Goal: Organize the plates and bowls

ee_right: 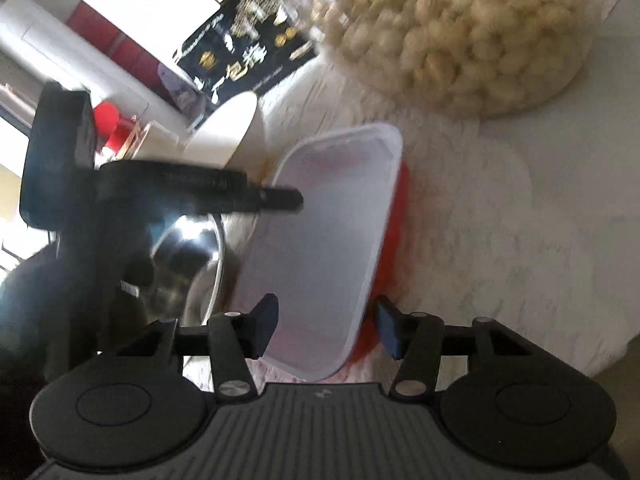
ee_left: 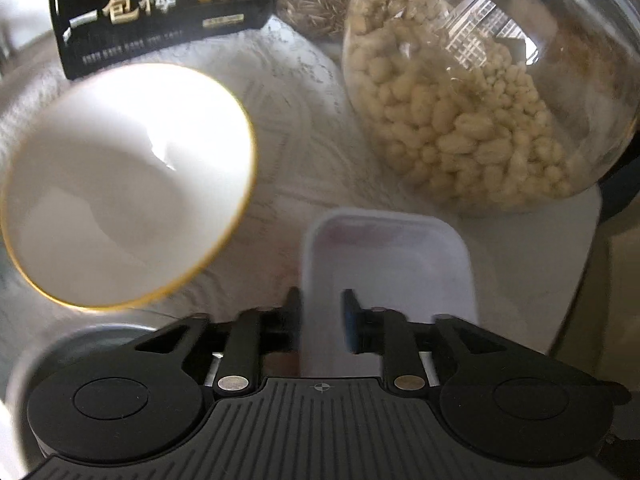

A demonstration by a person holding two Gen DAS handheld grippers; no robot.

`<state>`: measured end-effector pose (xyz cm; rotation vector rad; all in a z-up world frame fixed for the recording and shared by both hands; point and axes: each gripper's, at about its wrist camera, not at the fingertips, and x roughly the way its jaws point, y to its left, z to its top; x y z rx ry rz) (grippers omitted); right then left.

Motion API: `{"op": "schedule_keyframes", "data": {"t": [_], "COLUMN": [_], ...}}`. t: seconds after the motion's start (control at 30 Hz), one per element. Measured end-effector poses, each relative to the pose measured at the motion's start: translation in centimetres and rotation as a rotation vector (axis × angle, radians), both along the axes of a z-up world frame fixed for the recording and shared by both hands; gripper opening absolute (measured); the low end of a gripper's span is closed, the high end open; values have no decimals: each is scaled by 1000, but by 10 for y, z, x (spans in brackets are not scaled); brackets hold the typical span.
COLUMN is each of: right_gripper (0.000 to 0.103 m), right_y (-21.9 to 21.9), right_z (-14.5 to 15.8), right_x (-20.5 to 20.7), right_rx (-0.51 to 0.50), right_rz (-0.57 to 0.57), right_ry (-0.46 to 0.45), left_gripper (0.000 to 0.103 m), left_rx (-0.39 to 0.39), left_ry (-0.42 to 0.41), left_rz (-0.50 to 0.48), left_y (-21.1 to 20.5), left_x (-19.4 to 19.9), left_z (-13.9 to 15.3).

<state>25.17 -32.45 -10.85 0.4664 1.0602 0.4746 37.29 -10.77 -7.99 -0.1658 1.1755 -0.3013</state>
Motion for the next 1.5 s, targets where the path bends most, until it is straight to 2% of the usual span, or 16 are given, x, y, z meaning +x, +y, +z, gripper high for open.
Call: {"op": "schedule_keyframes", "data": {"t": [0.2, 0.3, 0.43, 0.53, 0.6, 0.67, 0.73, 0.8, 0.93, 1.03, 1.1, 1.17, 1.27, 1.33, 1.43, 1.5], "right_gripper": [54, 54, 54, 57, 59, 63, 63, 63, 66, 67, 66, 68, 68, 68, 70, 72], "right_y": [-32, -31, -13, 2, 17, 38, 65, 92, 133, 150, 155, 158, 156, 161, 177, 194], "right_z": [17, 19, 26, 45, 57, 63, 62, 54, 30, 15, 6, 6, 17, 32, 62, 77], "right_x": [22, 24, 13, 7, 5, 9, 14, 20, 30, 34, 34, 31, 19, 2, -23, -31], "right_rx": [-56, -130, -262, -335, -300, -246, -222, -216, -243, -256, -223, -193, -189, -200, -229, -227], "right_rz": [-105, -138, -164, -175, -142, -74, 13, 102, 201, 225, 234, 210, 158, 142, 163, 194], "right_ry": [-62, -85, -180, -304, -370, -392, -388, -359, -283, -226, -164, -135, -157, -212, -331, -373], "left_gripper": [33, 32, 32, 32, 32, 32, 32, 32, 32, 32, 32, 33, 34, 34, 34, 34], "left_rx": [-120, -155, -218, -280, -243, -149, -69, -32, -52, -124, -172, -175, -151, -146, -184, -206], "left_ry": [45, 44, -33, -146, -239, -290, -301, -277, -213, -166, -157, -169, -182, -203, -261, -293], "left_rz": [10, -7, 14, 72, 148, 239, 314, 389, 480, 463, 444, 433, 422, 409, 424, 457], "left_y": [-8, -7, 17, 54, 86, 115, 138, 159, 189, 192, 190, 184, 178, 178, 194, 210], "left_x": [-12, -22, -42, -66, -86, -104, -116, -126, -140, -139, -137, -139, -151, -160, -181, -194], "left_z": [4, 3, 25, 52, 67, 77, 75, 66, 45, 27, 20, 17, 20, 24, 38, 47]}}
